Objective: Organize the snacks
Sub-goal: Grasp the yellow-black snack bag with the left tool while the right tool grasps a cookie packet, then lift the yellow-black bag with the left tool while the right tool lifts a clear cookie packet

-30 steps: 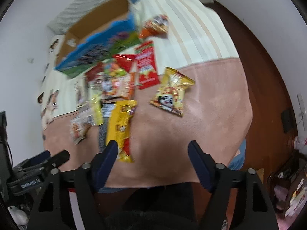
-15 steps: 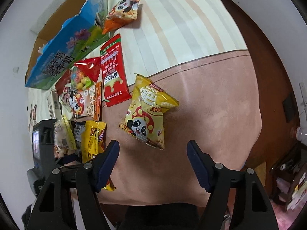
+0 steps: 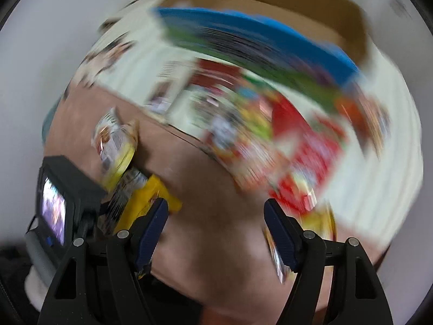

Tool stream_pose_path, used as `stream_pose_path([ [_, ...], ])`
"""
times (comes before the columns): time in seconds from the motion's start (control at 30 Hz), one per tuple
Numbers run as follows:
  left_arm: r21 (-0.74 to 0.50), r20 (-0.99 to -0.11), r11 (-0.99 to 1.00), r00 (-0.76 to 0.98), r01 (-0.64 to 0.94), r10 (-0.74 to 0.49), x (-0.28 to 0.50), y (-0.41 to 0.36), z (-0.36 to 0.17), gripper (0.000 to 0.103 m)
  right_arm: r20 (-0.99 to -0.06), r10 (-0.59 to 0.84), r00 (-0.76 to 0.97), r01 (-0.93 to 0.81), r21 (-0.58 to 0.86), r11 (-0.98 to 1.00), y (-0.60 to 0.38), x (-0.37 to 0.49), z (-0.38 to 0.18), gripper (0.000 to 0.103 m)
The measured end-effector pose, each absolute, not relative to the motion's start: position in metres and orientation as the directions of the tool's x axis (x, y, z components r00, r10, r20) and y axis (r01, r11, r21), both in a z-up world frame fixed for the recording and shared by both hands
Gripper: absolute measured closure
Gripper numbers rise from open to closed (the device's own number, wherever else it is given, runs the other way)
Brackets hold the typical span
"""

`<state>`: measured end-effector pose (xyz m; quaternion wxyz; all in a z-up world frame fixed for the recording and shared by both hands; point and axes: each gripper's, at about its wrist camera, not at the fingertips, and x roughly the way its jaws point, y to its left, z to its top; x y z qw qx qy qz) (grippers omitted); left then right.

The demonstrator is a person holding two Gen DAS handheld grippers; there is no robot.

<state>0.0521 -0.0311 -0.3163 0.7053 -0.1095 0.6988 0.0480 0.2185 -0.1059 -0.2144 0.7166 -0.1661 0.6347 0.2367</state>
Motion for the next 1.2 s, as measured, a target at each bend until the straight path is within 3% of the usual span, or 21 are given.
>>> stream_pose_path([
  [0.1, -0.095, -0.995, 0.953, 0.014, -0.288, -0.095, 0.029, -0.017, -0.324, 0.021, -0.994, 0.097, 0.054, -0.676, 0.035, 0.736, -0.049, 0.226, -0.225, 0.027],
  [0.23, -0.073, -0.997, 0.936, 0.015, -0.345, -0.072, -0.002, -0.006, -0.337, 0.021, -0.996, 0.077, -0.034, -0.712, 0.079, 0.697, 0.002, 0.228, -0.248, 0.026],
  [0.43, -0.093, -0.995, 0.904, 0.012, -0.418, -0.097, -0.033, 0.009, -0.364, 0.021, -0.934, 0.110, -0.339, -0.568, 0.296, 0.768, 0.057, 0.222, -0.308, 0.021],
  [0.77, -0.127, -0.991, 0.875, 0.019, -0.467, -0.134, -0.045, 0.012, -0.353, 0.021, -0.819, -0.053, -0.571, -0.489, 0.288, 0.823, 0.112, 0.199, -0.383, 0.020],
  [1.03, -0.140, -0.987, 0.861, 0.000, -0.489, -0.160, -0.061, 0.023, -0.359, 0.021, -0.683, 0.111, -0.722, -0.263, 0.419, 0.869, 0.112, 0.193, -0.409, 0.020],
  [1.2, -0.110, -0.989, 0.876, -0.037, -0.470, -0.144, -0.056, 0.009, -0.381, 0.021, -0.726, 0.139, -0.674, -0.284, 0.428, 0.858, 0.091, 0.187, -0.399, 0.052],
])
